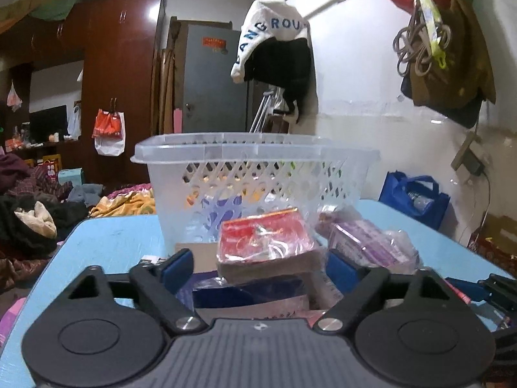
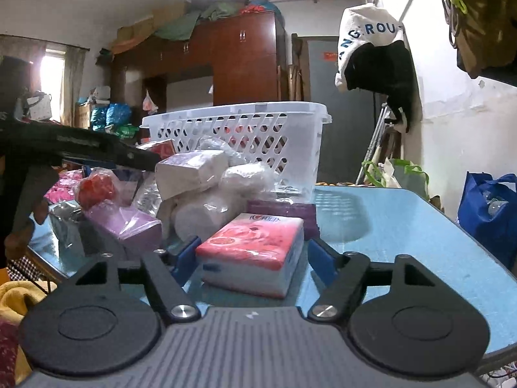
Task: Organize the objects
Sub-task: 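Grasp the red-wrapped box with the left gripper while the right gripper grasps the pink tissue pack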
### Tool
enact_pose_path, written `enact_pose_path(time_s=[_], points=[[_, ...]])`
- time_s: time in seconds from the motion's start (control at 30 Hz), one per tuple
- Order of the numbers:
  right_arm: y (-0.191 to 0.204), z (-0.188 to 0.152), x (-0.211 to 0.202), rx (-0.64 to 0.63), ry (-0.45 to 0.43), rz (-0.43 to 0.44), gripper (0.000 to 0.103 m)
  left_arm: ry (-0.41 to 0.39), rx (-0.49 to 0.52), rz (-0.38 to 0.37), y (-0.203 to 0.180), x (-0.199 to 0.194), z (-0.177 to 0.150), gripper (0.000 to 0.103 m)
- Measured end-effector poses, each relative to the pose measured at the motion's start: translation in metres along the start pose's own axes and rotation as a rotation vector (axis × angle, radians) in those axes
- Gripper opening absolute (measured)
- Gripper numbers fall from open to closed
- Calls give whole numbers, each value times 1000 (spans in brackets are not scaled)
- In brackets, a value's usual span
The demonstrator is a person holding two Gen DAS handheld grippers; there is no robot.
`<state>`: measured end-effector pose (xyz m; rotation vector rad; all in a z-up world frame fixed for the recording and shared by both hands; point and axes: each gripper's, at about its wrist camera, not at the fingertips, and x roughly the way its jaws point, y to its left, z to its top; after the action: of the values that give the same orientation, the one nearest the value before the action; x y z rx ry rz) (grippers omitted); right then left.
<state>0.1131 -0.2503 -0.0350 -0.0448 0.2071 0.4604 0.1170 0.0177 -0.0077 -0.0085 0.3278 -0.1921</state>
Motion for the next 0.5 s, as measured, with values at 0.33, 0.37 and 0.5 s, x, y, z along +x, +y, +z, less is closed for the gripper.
enact_pose_path(time_s=[0.33,0.37,0.5], points=[[-1,-2,-1,-8,-3,11,65,-66,1,6,1,-9,-1,66],[-1,-2,-2,-10,-6,6,64,-79,2,3,1,-11,-1,66],[-3,0,-7,-24,-22,-8,64,-139,19,6,-2,-22,-3,66]])
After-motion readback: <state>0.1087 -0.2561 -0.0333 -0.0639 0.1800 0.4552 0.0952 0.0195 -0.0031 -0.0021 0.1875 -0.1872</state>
